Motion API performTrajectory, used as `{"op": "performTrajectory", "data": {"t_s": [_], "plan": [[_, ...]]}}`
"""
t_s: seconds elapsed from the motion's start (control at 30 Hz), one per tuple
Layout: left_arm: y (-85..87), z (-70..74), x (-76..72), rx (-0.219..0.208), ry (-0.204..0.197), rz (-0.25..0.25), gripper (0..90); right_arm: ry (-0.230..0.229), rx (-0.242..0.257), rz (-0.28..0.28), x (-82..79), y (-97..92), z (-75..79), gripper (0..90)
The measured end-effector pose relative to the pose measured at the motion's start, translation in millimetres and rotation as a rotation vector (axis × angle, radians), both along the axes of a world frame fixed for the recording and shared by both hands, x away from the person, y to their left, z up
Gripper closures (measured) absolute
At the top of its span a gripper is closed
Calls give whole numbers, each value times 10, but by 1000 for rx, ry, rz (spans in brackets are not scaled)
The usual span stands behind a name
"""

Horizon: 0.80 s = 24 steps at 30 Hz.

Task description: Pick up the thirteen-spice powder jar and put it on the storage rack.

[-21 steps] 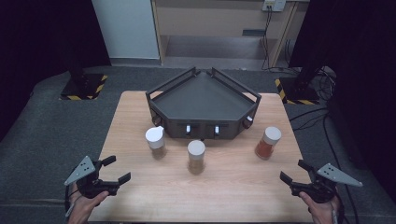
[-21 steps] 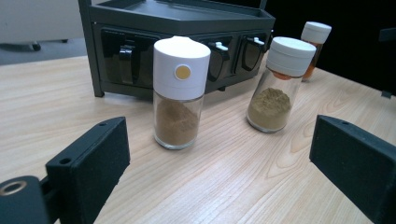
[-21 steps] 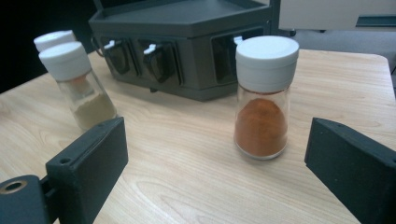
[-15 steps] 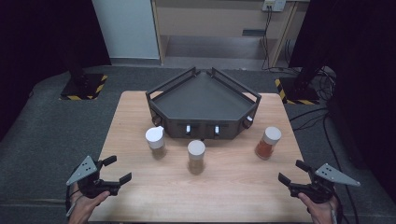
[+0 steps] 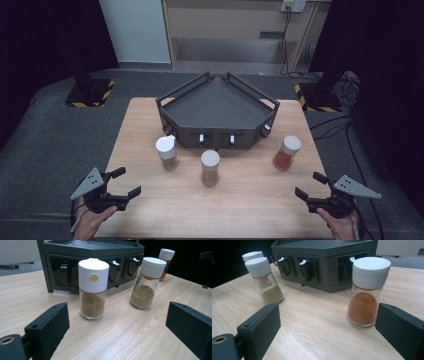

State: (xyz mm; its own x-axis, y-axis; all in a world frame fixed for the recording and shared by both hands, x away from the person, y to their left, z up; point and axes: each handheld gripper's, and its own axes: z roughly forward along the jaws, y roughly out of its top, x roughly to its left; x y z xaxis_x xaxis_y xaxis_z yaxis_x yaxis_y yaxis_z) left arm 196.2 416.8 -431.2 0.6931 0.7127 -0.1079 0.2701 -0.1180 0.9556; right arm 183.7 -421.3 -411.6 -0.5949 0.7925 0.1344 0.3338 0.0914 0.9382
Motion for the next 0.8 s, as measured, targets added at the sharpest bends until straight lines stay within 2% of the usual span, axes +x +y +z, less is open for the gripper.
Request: {"op": "performTrajectory", "data": {"t_s": [0.07,0.5,0.8], "plan": [[-3,5,6,3,2,-5,37,6,10,2,10,-14,-10,68],[6,1,5,1,6,-2,38,11,-3,14,26,4,0,70],[0,22,-16,14,-5,-2,37,19,-4,24,42,6,2,73]]}}
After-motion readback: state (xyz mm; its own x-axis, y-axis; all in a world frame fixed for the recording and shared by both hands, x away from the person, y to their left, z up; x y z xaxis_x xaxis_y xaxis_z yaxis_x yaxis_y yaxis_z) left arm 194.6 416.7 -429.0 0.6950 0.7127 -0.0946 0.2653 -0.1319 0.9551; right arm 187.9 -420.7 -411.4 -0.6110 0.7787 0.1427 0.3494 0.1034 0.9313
